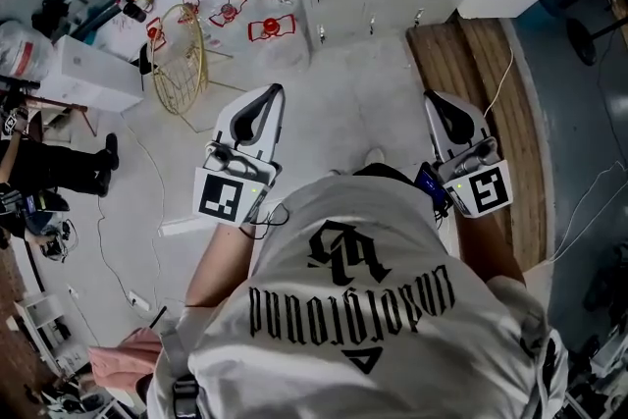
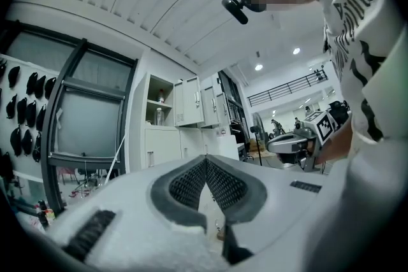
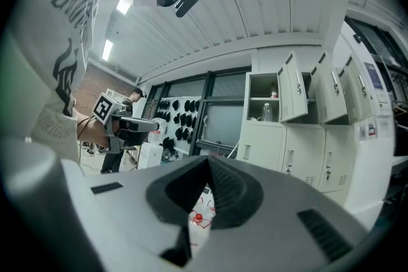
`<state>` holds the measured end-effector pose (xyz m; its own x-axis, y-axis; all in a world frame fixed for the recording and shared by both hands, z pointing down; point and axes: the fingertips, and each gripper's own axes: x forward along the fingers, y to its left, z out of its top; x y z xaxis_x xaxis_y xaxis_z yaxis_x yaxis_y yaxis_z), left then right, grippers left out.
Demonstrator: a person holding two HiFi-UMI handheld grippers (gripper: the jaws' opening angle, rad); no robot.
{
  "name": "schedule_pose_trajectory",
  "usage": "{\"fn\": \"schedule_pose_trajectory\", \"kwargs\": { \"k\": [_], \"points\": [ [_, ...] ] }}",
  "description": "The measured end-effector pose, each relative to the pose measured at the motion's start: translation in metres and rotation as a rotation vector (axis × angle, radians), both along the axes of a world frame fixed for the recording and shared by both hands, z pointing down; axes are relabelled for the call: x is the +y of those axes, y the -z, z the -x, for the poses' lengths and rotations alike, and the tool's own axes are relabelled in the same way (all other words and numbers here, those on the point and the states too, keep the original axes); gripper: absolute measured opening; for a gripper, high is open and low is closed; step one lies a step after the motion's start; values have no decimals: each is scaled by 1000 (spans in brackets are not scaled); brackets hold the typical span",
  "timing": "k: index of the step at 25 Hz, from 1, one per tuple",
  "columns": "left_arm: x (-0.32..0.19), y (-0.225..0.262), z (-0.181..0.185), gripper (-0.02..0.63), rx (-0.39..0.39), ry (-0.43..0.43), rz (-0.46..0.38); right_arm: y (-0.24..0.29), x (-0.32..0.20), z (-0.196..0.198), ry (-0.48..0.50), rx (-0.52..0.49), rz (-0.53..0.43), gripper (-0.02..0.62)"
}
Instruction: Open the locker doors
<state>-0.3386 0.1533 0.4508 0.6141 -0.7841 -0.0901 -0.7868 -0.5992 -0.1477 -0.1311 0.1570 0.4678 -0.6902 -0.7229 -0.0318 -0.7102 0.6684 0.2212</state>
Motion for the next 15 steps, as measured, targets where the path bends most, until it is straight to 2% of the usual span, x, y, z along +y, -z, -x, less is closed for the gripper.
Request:
{"fn": "schedule_pose_trajectory", "kwargs": {
  "k": [7,15],
  "points": [
    [1,-7,-13,6,-8,-2,-7,-6,-1,-15,1,-3,-6,5],
    [21,7,-19,6,2,-14,-21,6,20,-20,4,3,-15,5]
  ]
}}
